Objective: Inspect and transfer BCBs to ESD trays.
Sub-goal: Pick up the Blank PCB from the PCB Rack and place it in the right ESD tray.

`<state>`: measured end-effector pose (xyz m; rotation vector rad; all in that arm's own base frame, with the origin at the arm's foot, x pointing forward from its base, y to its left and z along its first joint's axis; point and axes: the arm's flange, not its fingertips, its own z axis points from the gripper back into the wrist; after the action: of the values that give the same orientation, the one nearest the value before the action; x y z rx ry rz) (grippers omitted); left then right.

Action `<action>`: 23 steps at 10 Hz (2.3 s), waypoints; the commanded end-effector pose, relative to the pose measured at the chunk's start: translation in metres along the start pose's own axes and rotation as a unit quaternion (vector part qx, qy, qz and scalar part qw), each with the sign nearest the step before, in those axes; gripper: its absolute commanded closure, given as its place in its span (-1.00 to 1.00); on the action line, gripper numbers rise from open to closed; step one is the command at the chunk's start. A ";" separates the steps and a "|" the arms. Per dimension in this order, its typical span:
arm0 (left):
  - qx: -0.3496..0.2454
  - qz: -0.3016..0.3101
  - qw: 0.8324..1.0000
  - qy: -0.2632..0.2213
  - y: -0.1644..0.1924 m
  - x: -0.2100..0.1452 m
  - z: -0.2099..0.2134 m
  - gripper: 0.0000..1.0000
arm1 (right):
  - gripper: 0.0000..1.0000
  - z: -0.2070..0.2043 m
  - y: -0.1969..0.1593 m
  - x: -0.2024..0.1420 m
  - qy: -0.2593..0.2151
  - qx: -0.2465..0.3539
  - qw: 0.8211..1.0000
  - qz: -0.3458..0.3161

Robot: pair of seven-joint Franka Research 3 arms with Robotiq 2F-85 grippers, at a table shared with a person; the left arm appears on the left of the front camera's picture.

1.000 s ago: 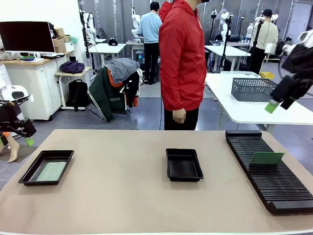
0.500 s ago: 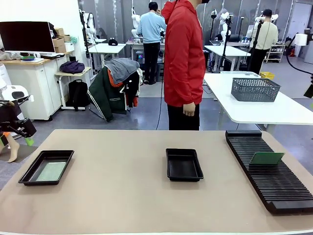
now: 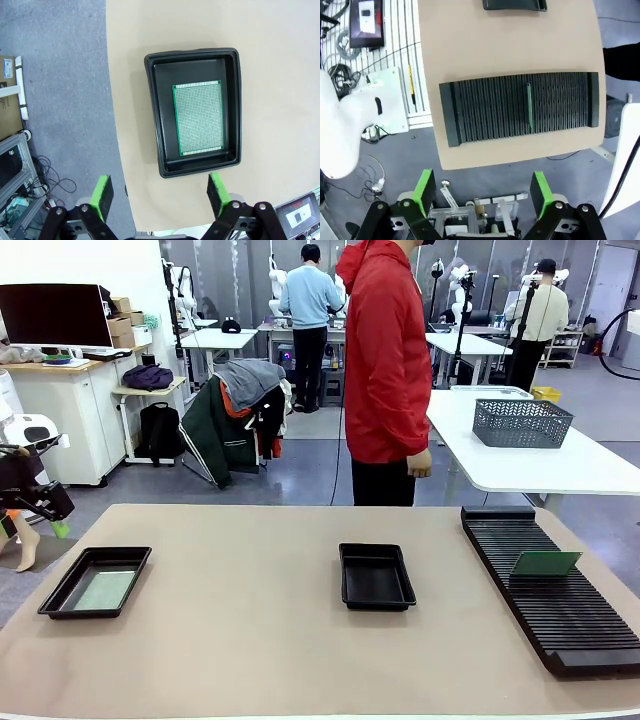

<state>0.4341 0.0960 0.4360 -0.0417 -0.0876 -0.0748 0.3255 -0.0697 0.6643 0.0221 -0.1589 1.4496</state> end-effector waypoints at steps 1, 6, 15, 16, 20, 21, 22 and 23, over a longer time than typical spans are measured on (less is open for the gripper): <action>0.000 -0.003 1.000 0.000 0.001 -0.002 -0.001 -1.00 | -1.00 0.001 -0.009 -0.013 0.009 -0.005 1.000 0.017; 0.000 -0.003 1.000 0.000 0.001 -0.002 -0.001 -1.00 | -1.00 0.001 -0.001 -0.005 0.001 -0.001 1.000 0.009; 0.000 -0.003 1.000 0.000 0.001 -0.002 -0.001 -1.00 | -1.00 -0.025 -0.002 -0.014 0.013 -0.046 0.999 0.007; 0.000 -0.003 1.000 0.000 0.001 -0.002 -0.001 -1.00 | -1.00 -0.041 -0.001 -0.016 0.018 -0.069 0.997 0.011; 0.000 -0.003 1.000 0.000 0.001 -0.002 -0.001 -1.00 | -1.00 -0.098 -0.008 -0.011 0.041 -0.092 0.994 0.042; 0.000 -0.003 1.000 0.000 0.001 -0.002 -0.001 -1.00 | -1.00 -0.113 -0.013 -0.010 0.042 -0.094 0.994 0.047; 0.000 -0.003 1.000 0.000 0.001 -0.002 -0.001 -1.00 | -1.00 -0.125 -0.017 -0.009 0.041 -0.095 0.993 0.053; 0.000 -0.003 1.000 0.000 0.001 -0.002 -0.001 -1.00 | -1.00 -0.138 -0.021 -0.009 0.039 -0.096 0.993 0.060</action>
<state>0.4341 0.0959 0.4360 -0.0417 -0.0877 -0.0750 0.3526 -0.0621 0.5390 -0.1729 -0.2366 1.5141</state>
